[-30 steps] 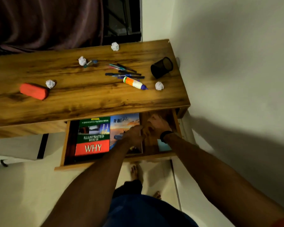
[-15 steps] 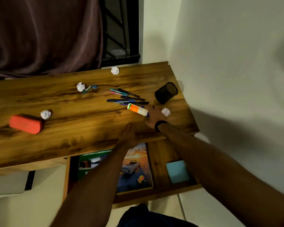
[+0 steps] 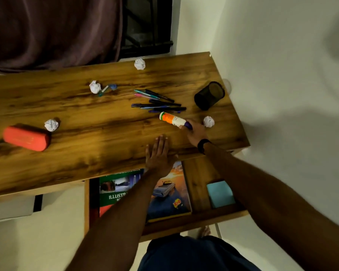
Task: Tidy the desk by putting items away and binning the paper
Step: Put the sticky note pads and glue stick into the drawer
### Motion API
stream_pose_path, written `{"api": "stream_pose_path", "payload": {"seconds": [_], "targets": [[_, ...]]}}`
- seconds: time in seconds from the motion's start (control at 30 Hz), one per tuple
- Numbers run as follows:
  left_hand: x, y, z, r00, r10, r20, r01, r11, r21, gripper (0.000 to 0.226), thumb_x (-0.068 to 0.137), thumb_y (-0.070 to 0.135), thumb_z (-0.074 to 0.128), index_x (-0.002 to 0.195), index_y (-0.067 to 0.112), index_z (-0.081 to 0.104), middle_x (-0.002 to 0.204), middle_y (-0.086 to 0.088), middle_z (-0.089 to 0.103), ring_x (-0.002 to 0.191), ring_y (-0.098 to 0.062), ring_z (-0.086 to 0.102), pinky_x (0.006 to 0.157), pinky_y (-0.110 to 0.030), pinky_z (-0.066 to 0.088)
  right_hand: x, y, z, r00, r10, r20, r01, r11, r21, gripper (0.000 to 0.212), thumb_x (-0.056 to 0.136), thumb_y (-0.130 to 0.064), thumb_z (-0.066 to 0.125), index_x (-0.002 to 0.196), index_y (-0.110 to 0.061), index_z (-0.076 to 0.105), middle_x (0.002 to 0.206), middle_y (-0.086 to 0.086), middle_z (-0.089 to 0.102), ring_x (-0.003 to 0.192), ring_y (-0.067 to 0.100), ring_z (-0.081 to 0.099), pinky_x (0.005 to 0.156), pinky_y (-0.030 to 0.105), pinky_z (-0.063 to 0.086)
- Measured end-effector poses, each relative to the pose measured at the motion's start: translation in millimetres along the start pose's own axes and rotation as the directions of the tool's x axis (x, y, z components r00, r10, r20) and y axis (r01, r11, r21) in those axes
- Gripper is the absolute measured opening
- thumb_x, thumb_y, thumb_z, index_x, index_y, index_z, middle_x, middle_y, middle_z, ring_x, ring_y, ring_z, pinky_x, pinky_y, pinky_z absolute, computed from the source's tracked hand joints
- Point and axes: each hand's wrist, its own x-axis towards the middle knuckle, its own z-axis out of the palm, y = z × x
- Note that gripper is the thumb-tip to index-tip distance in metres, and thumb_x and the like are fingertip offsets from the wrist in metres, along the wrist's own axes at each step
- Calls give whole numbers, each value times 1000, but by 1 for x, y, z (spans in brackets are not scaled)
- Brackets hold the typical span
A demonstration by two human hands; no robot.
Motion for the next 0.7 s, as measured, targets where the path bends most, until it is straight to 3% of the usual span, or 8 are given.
{"api": "stream_pose_path", "payload": {"seconds": [0.13, 0.2, 0.27, 0.4, 0.47, 0.53, 0.6, 0.7], "targets": [[1, -4, 5, 999, -24, -43, 24, 1000, -2, 87, 84, 73, 7, 154, 22, -3, 163, -1, -7, 151, -21, -6, 117, -51, -8, -17, 12, -37, 989, 147, -14, -118, 845, 522, 28, 87, -30, 70, 108, -12, 65, 90, 3, 68, 82, 17, 64, 72, 29, 54], [1, -4, 5, 997, -42, -68, 40, 999, -19, 86, 84, 72, 9, 155, 23, 0, 163, -1, -4, 151, -21, -5, 118, -51, -6, -25, 20, -56, 983, 184, -9, -136, 759, 637, 29, 89, -30, 67, 110, -9, 66, 76, -6, 68, 68, 7, 61, 61, 20, 48], [1, 0, 6, 994, -79, -76, 75, 996, -53, 83, 87, 70, 13, 155, 23, 2, 163, -1, -5, 151, -22, -6, 118, -50, -6, -33, 27, -72, 985, 170, 21, -141, 731, 668, 27, 93, -34, 62, 108, -13, 69, 78, -8, 70, 72, 6, 63, 66, 20, 50], [-17, 26, 18, 985, -147, -86, 140, 986, -90, 80, 90, 64, 21, 155, 20, 5, 163, -6, -2, 151, -25, -5, 120, -50, -2, -64, 55, -77, 977, 182, 110, -212, 820, 532, 24, 90, -38, 65, 89, -15, 72, 90, 6, 69, 85, 19, 62, 79, 36, 49], [-35, 39, 27, 986, -139, -95, 130, 987, -99, 83, 89, 64, 28, 155, 19, 7, 163, -7, -1, 151, -26, -3, 120, -47, -3, -82, 75, -66, 983, 130, 131, -171, 909, 381, 38, 85, -46, 67, 84, -8, 70, 84, 7, 67, 81, 19, 61, 77, 38, 47], [-52, 49, 31, 988, -123, -95, 113, 988, -101, 84, 89, 57, 43, 155, 18, 8, 163, -8, 0, 151, -28, -2, 120, -45, 0, -100, 89, -53, 983, 84, 161, -117, 971, 209, 36, 87, -48, 64, 85, -12, 65, 86, 2, 65, 83, 16, 59, 78, 34, 44], [-70, 59, 36, 994, -86, -67, 80, 992, -97, 86, 89, 46, 54, 155, 17, 7, 163, -9, -1, 151, -28, -4, 121, -45, 7, -114, 104, -38, 978, 100, 181, -121, 987, 109, 29, 91, -41, 62, 102, -14, 62, 104, 5, 64, 98, 20, 59, 84, 32, 42], [-99, 72, 44, 998, -60, 23, 62, 991, -117, 85, 90, 36, 56, 155, 18, 3, 163, -8, -8, 150, -25, -6, 122, -43, 13, -131, 124, -15, 959, 170, 227, -172, 985, -11, 54, 94, -42, 57, 134, -6, 51, 136, 15, 54, 126, 32, 49, 102, 39, 41]]}}
